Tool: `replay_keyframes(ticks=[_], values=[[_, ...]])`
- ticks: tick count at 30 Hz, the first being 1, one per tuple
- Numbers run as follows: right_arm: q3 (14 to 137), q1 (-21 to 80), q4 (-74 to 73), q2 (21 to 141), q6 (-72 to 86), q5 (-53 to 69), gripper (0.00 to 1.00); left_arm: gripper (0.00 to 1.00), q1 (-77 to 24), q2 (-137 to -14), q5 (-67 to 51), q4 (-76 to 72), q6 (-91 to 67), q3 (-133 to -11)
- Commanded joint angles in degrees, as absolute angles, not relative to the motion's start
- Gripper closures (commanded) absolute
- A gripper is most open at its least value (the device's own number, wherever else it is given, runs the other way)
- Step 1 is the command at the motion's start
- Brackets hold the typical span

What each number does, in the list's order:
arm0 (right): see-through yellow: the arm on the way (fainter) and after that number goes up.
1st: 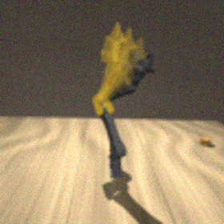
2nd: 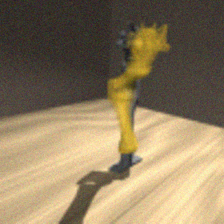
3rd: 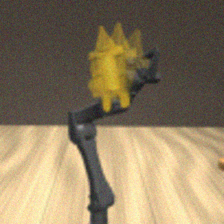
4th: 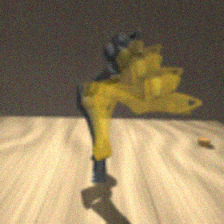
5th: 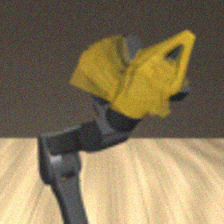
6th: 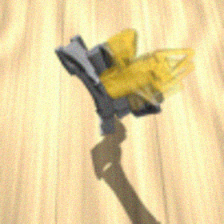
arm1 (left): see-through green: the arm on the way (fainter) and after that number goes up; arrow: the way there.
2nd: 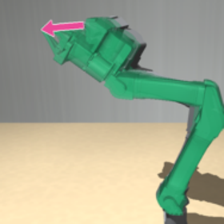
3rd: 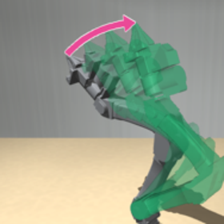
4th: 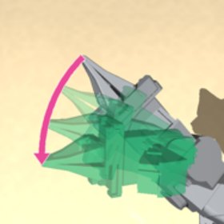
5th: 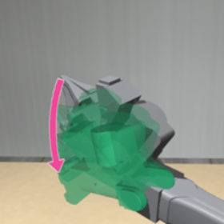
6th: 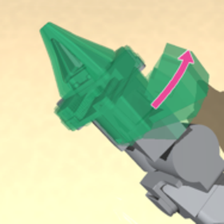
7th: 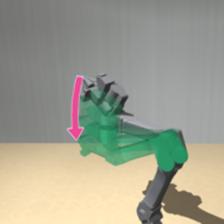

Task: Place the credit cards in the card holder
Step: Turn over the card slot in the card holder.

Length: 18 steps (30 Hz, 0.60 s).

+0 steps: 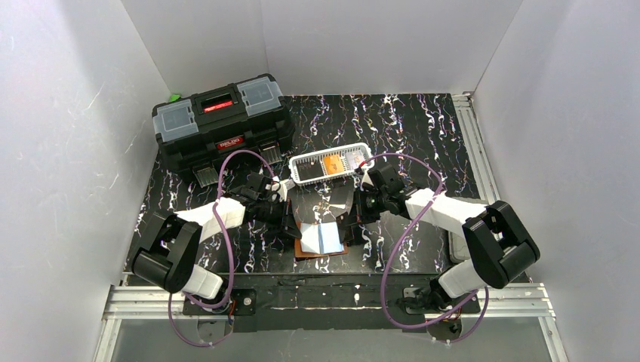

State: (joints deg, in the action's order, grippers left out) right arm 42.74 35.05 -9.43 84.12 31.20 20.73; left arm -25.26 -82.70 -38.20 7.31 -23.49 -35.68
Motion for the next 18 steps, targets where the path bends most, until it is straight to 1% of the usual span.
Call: replay_keyframes(ticks=[1,18], values=[[44.6,34.9,-10.7,82.8,29.4,19.8,0.99,1.0,-25.5,-80.8,-39.1,7.9,-23.5,-35.2],[44.1,33.7,-9.9,82.6,29.7,22.1,0.99,1.0,-25.5,-80.9,-39.1,7.9,-23.6,-35.2]])
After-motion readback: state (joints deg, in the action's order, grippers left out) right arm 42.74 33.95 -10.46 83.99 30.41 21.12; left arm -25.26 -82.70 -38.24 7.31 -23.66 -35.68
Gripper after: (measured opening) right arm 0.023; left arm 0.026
